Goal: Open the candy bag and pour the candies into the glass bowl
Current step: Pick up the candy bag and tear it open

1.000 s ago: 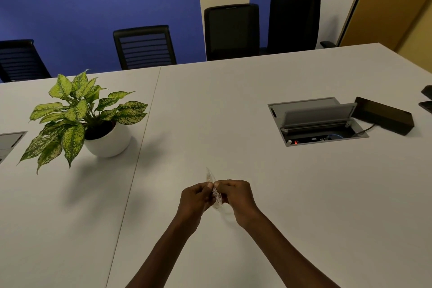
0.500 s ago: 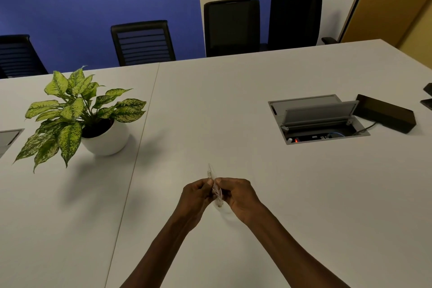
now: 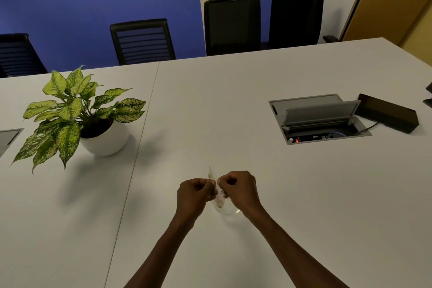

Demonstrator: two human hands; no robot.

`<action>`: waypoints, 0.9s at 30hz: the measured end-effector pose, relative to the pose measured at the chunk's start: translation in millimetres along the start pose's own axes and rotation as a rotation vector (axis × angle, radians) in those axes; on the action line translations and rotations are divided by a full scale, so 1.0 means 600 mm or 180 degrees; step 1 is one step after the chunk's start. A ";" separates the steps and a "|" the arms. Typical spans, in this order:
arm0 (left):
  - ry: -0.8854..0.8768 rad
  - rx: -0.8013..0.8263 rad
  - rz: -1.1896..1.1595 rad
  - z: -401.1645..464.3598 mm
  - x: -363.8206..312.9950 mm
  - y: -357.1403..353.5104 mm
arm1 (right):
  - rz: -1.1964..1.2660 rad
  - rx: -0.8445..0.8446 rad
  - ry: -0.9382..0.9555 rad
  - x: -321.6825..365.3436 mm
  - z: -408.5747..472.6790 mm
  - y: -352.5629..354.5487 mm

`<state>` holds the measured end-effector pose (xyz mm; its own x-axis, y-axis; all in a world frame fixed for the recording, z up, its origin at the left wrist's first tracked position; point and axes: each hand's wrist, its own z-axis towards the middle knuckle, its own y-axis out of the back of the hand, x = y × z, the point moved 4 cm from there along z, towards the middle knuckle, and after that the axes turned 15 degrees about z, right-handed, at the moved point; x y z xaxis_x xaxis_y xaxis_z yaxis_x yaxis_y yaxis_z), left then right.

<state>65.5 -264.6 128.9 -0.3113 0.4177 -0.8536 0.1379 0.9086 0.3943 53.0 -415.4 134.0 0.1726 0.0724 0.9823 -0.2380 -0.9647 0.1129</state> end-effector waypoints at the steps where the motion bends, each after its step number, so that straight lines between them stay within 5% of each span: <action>1: -0.0017 -0.0117 0.0146 -0.001 -0.001 0.001 | -0.0124 -0.0004 0.0064 0.001 0.001 0.001; 21: 0.0032 -0.0845 0.0913 0.000 -0.007 0.016 | -0.0970 -0.0567 0.0213 -0.010 0.009 0.043; 27: -0.0025 -0.0689 0.0813 0.008 -0.004 0.004 | -0.1297 -0.0210 0.0901 -0.009 -0.005 0.021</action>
<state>71.1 -263.7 130.0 -0.2852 0.6325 -0.7201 0.0073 0.7527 0.6583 46.0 -427.1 130.6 0.0001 0.5149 0.8573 -0.2667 -0.8262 0.4963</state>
